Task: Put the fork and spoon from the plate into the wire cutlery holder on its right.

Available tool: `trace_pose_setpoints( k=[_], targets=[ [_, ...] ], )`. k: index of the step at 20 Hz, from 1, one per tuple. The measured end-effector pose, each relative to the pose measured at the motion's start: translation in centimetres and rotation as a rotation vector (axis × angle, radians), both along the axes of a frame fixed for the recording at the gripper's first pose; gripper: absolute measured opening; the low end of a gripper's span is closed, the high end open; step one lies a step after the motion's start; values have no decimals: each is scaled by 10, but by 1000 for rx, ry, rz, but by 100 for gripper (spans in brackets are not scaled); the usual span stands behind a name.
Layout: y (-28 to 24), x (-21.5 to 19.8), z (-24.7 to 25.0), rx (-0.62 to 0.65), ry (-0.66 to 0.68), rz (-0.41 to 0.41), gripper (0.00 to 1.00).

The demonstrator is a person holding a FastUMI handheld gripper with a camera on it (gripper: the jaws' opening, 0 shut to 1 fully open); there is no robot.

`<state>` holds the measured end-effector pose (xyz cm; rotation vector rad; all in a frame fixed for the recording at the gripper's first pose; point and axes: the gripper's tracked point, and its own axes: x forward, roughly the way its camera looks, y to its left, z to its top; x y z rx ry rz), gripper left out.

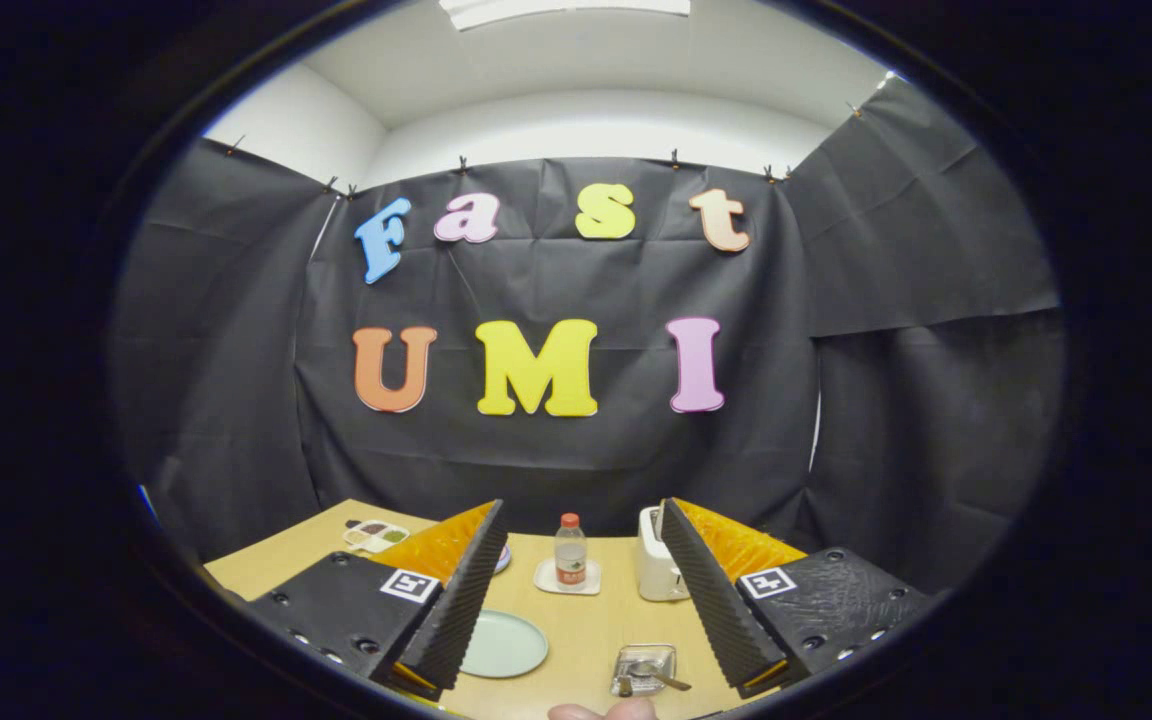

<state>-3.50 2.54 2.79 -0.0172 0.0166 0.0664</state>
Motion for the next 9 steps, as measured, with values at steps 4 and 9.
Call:
trace_pose_setpoints(
  k=[4, 9],
  targets=[
    [0, 2, -6, 18, 3, -3, 93],
    [0, 1, -2, 25, 0, -16, 93]
  ],
)
